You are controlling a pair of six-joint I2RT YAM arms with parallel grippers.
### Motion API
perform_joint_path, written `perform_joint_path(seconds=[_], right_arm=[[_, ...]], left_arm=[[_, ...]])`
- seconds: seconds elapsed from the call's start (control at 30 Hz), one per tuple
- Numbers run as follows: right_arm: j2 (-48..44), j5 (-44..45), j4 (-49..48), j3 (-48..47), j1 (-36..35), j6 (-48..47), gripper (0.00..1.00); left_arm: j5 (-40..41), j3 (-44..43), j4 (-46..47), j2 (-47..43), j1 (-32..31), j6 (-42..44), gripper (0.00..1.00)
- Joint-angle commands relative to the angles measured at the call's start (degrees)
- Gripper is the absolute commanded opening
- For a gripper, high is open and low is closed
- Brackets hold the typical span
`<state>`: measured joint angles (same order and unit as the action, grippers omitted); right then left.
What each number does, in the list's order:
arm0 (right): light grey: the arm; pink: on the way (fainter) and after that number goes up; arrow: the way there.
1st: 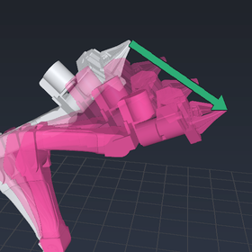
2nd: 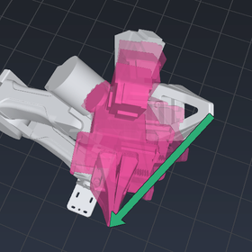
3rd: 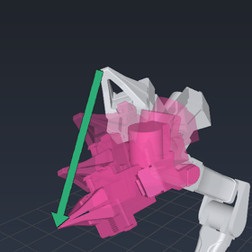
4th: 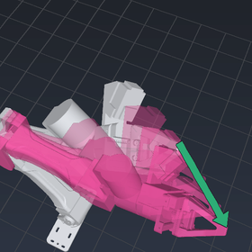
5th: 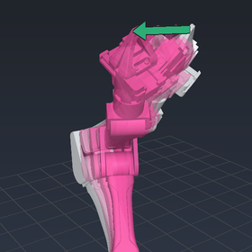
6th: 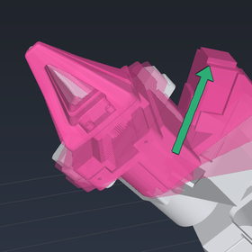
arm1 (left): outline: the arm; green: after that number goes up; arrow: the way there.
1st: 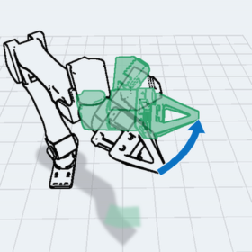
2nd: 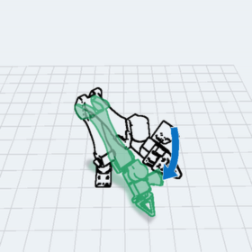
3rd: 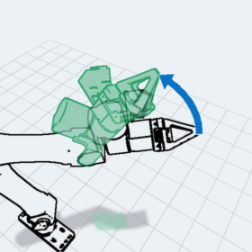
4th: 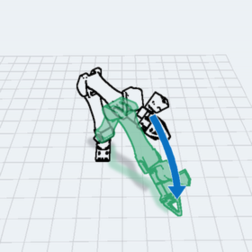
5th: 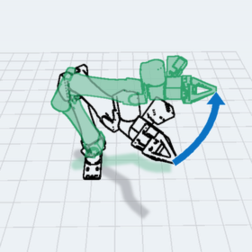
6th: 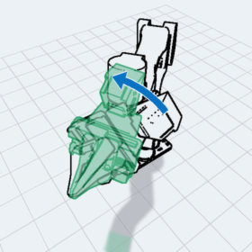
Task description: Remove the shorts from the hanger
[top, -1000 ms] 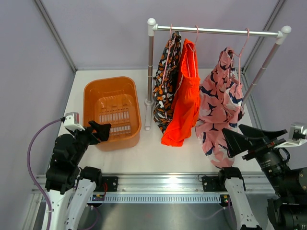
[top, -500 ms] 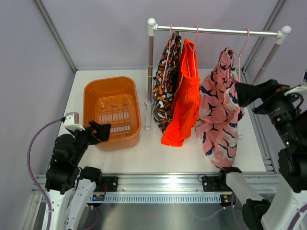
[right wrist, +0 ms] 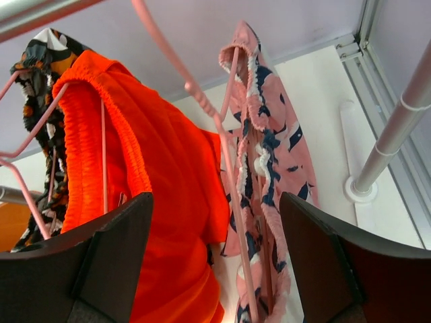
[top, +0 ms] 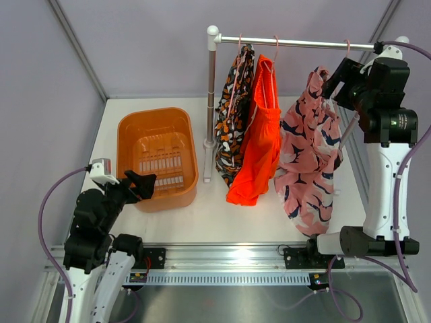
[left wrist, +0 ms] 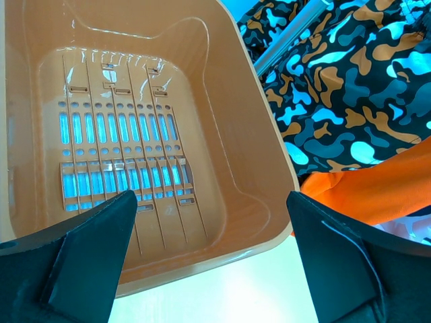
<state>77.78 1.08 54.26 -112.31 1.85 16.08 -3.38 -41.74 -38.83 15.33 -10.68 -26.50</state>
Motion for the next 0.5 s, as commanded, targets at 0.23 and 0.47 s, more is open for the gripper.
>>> perform_joint_path(seconds=[0.23, 0.47], right_arm=[[3.43, 3.84, -11.80, -1.86, 0.17, -0.34, 0.71], [2.64, 5.86, -16.46, 2.97, 0.00, -2.18, 0.68]], left_arm=[[-1.90, 0.25, 3.85, -1.36, 0.04, 1.01, 0.99], [-1.98, 0.34, 3.94, -1.89, 0.04, 1.01, 0.99]])
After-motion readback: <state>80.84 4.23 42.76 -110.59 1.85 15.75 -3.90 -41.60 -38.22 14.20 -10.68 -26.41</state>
